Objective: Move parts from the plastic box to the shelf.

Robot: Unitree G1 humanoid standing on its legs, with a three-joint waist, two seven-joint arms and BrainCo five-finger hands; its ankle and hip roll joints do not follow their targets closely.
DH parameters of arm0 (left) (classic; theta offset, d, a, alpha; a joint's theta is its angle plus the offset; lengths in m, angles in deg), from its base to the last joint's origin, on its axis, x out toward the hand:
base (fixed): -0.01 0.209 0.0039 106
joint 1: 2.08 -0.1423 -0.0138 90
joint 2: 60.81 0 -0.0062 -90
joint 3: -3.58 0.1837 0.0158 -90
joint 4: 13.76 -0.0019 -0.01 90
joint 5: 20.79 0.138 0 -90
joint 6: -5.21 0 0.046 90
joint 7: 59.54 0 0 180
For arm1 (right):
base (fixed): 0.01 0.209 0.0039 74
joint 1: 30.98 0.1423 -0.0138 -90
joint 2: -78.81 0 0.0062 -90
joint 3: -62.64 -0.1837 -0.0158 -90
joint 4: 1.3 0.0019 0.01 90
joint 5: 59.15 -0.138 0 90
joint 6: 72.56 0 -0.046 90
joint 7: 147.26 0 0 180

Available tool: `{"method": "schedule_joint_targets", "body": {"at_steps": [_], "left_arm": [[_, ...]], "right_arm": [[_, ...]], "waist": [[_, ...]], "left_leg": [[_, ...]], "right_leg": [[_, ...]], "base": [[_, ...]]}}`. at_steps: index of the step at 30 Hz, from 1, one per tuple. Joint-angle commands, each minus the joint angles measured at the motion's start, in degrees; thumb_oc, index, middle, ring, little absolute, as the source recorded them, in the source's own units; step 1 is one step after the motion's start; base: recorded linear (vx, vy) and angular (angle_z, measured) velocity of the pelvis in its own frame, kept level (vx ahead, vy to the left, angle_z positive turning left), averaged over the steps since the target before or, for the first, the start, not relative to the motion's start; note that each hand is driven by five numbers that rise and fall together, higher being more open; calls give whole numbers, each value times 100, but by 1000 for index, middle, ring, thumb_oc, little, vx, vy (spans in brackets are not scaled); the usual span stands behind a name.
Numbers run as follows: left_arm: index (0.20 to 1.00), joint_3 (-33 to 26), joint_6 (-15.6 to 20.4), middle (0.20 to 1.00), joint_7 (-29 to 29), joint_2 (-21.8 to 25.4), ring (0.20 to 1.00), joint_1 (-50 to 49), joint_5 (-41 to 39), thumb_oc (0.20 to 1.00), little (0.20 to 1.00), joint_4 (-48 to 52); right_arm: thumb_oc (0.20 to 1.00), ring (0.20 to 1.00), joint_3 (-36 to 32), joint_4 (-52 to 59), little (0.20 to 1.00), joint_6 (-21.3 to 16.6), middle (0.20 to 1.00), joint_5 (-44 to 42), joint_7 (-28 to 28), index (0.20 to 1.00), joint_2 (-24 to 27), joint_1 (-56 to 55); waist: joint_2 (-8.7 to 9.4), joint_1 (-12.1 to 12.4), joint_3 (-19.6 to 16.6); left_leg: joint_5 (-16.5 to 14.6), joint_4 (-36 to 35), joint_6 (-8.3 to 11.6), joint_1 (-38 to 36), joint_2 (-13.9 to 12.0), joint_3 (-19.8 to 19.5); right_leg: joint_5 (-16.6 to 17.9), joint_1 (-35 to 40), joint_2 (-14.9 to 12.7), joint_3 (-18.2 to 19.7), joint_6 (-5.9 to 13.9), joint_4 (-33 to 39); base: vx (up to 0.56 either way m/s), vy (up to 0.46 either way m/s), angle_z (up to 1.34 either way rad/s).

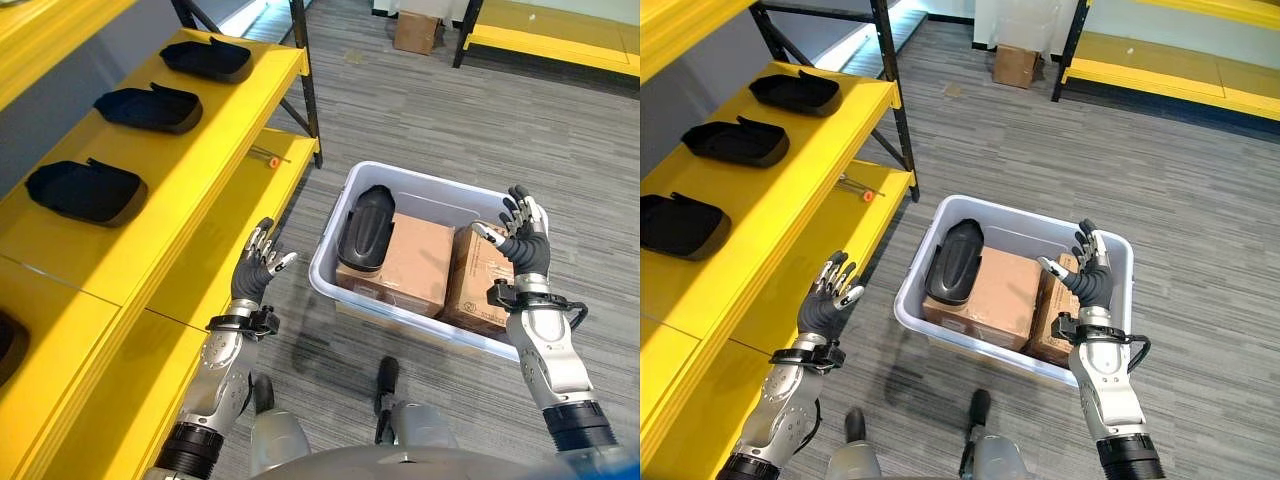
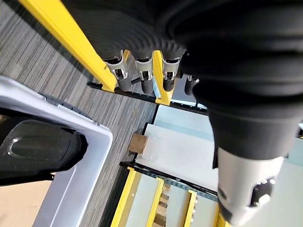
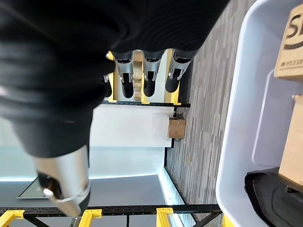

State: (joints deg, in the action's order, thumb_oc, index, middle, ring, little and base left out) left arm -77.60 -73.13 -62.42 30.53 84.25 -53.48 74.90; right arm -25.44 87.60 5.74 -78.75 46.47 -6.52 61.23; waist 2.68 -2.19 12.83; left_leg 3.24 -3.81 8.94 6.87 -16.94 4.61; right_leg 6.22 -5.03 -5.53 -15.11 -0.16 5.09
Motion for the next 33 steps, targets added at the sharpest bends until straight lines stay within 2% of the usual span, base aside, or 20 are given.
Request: {"method": "schedule_joint_targets", "body": {"at_steps": [1, 2, 3, 5, 6, 10, 13, 16, 18, 23, 26, 30, 31, 33], "left_arm": [[1000, -322, 401, 1000, -9, 170, 1000, -161, -40, 1000, 1000, 576], [1000, -312, 416, 1000, 77, 183, 1000, -289, -33, 1000, 1000, 623], [1000, -308, 419, 1000, 79, 184, 1000, -294, -33, 1000, 1000, 620], [1000, -239, 415, 1000, 158, 245, 1000, -233, 24, 1000, 1000, 681], [1000, -162, 409, 1000, 211, 373, 1000, -181, 110, 1000, 1000, 692], [1000, -74, 419, 1000, 141, 547, 1000, -13, 312, 1000, 1000, 700], [1000, 59, 495, 1000, -85, 752, 1000, 380, 671, 1000, 1000, 555], [1000, 203, 538, 1000, -255, 858, 1000, 691, 1071, 1000, 1000, 428], [1000, 444, 555, 1000, -466, 879, 1000, 1135, 1424, 1000, 1000, 217], [1000, 858, 592, 1000, -856, 761, 1000, 2006, 1829, 1000, 1000, -297], [1000, 1069, 584, 1000, -1312, 601, 1000, 2723, 2073, 1000, 1000, -922], [1000, 1055, 486, 1000, -2071, 481, 1000, 3636, 2526, 1000, 1000, -2019], [1000, 1035, 405, 1000, -2241, 548, 1000, 3749, 2828, 1000, 1000, -2018], [1000, 994, 423, 1000, -2280, 549, 1000, 3781, 2835, 1000, 1000, -2033]], "right_arm": [[1000, 1000, -237, 555, 1000, -383, 1000, -3, -46, 1000, 176, -91], [1000, 1000, -207, 569, 1000, -368, 1000, -8, -145, 1000, 113, -233], [1000, 1000, -209, 574, 1000, -366, 1000, -8, -146, 1000, 112, -243], [1000, 1000, -276, 605, 1000, -324, 1000, -32, -232, 1000, 10, -418], [1000, 1000, -293, 597, 1000, -281, 1000, -41, -274, 1000, -91, -519], [1000, 1000, -243, 609, 1000, -254, 1000, -76, -277, 1000, -166, -501], [1000, 1000, -114, 642, 1000, -225, 1000, -89, -303, 1000, -192, -384], [1000, 1000, -113, 736, 1000, -229, 1000, -112, -344, 1000, -158, -395], [1000, 1000, -95, 829, 1000, -256, 1000, -136, -352, 1000, -102, -405], [1000, 1000, -35, 955, 1000, -329, 1000, -180, -261, 1000, -24, -285], [1000, 1000, 143, 1018, 1000, -397, 1000, -195, -155, 1000, 42, -80], [1000, 1000, 373, 1007, 1000, -484, 1000, -163, -16, 1000, 101, 186], [1000, 1000, 388, 997, 1000, -500, 1000, -148, 6, 1000, 112, 208], [1000, 1000, 372, 1009, 1000, -519, 1000, -138, 12, 1000, 116, 201]], "waist": [[-223, 68, -115], [-268, 102, -149], [-263, 117, -150], [-265, 54, -165], [-184, 8, -184], [-103, -38, -191], [17, -125, -194], [121, -205, -184], [219, -344, -81], [272, -538, 180], [278, -716, 468], [338, -955, 800], [345, -972, 838], [348, -994, 867]], "left_leg": [[1020, -57, 140, 114, -43, 1], [708, 72, 43, -75, 58, -152], [687, 92, 39, -79, 62, -137], [472, 284, -15, -88, 233, -77], [222, 456, -164, -107, 435, 71], [24, 635, -284, -58, 608, 259], [-150, 782, -408, 70, 754, 595], [-175, 727, -452, 76, 781, 763], [-158, 763, -423, 153, 724, 880], [-73, 772, -344, 341, 570, 973], [34, 741, -264, 474, 433, 1064], [139, 636, -159, 496, 298, 1368], [154, 620, -149, 512, 284, 1389], [164, 608, -143, 526, 284, 1406]], "right_leg": [[-510, 768, -482, 47, 790, -248], [-557, 877, -543, 215, 825, -256], [-557, 880, -550, 230, 830, -254], [-497, 1017, -768, 278, 894, -266], [-416, 1014, -973, 419, 981, -262], [-222, 880, -1172, 576, 1100, -260], [41, 499, -1344, 813, 1222, -193], [182, 307, -1373, 880, 1288, -178], [221, 94, -1336, 955, 1293, -196], [198, -342, -1230, 1040, 1247, -307], [182, -719, -1103, 1165, 1210, -414], [283, -1163, -972, 1448, 1219, -489], [301, -1209, -968, 1467, 1221, -491], [314, -1245, -961, 1489, 1222, -489]], "base": [[289, 327, -76], [211, 264, -52], [201, 276, -79], [182, 286, -103], [151, 248, -56], [57, 185, -18], [13, 174, -39], [15, 71, -44], [-37, -11, -19], [-56, -43, -19], [-74, -33, -34], [-50, -29, -50], [-26, -21, -45], [-10, -14, -34]]}}
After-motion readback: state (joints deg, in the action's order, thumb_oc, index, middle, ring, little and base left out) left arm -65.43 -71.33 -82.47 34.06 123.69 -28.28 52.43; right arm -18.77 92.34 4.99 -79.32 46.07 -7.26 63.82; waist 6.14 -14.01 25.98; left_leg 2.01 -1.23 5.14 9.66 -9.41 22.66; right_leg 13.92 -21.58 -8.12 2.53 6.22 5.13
